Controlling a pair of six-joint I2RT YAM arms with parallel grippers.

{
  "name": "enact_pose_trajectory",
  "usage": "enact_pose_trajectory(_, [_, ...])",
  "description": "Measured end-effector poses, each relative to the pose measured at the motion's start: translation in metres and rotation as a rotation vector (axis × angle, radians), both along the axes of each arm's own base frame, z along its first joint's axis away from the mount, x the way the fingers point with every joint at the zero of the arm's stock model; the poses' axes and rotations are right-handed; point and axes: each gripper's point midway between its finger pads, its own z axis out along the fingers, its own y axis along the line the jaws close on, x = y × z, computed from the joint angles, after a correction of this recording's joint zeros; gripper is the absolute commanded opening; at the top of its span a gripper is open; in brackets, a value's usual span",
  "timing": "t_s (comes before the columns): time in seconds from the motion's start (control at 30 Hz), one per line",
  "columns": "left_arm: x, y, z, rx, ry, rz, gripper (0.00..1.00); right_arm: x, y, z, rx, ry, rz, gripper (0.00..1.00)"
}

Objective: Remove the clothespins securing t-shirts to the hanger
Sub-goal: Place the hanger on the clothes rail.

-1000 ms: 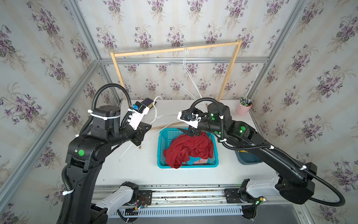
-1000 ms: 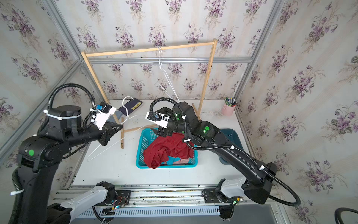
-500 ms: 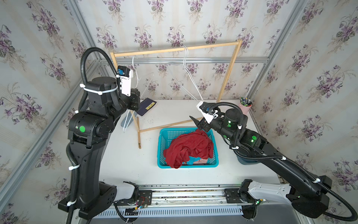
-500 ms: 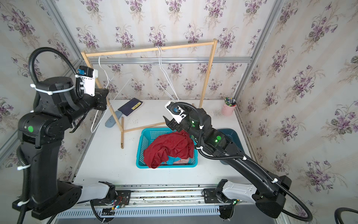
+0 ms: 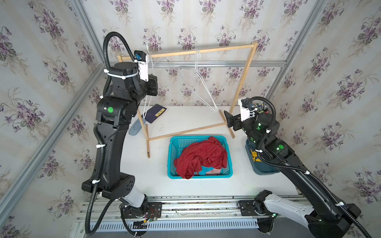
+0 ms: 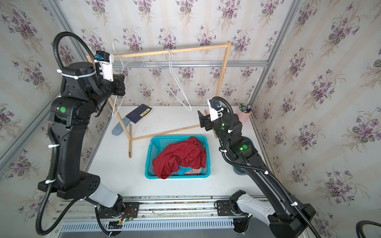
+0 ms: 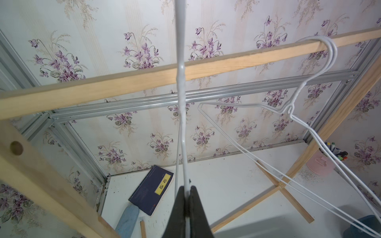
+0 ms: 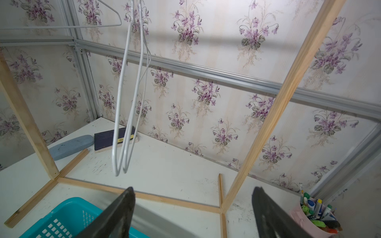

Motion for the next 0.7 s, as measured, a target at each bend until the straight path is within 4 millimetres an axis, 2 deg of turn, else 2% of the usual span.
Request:
enact_pose_trajectory(0.1, [0.013, -0.007, -0.002, -0.016, 0.000, -0.015, 0.01, 0.010, -0.015, -0.010, 0.028, 0.022, -0.055, 0.86])
enact_pose_trajectory(0.27, [0.033, -0.010, -0.010, -0.038, 0.006, -0.018, 0.04, 0.019, -0.025, -0.034, 0.076, 0.079, -0.080, 0.86])
enact_pose_trajectory(0.43, [0.052, -0.020, -0.049, -0.061, 0.099, -0.045, 0.05, 0.022, -0.024, -0.031, 0.120, 0.077, -0.064, 0.86])
enact_pose_trajectory(0.5, [0.056, -0.024, -0.059, -0.072, 0.120, -0.054, 0.09, 0.021, -0.025, -0.034, 0.125, 0.081, -0.063, 0.87])
enact_pose_trajectory(0.57, [0.056, -0.028, -0.062, -0.086, 0.124, -0.073, 0.21, 0.022, -0.030, -0.040, 0.126, 0.093, -0.079, 0.87])
enact_pose_trajectory(0.63, [0.055, -0.029, -0.064, -0.093, 0.128, -0.081, 0.45, 0.021, -0.035, -0.047, 0.125, 0.103, -0.092, 0.88])
enact_pose_trajectory(0.7, [0.051, -0.031, -0.063, -0.098, 0.129, -0.099, 0.59, 0.019, -0.040, -0.052, 0.127, 0.109, -0.108, 0.91])
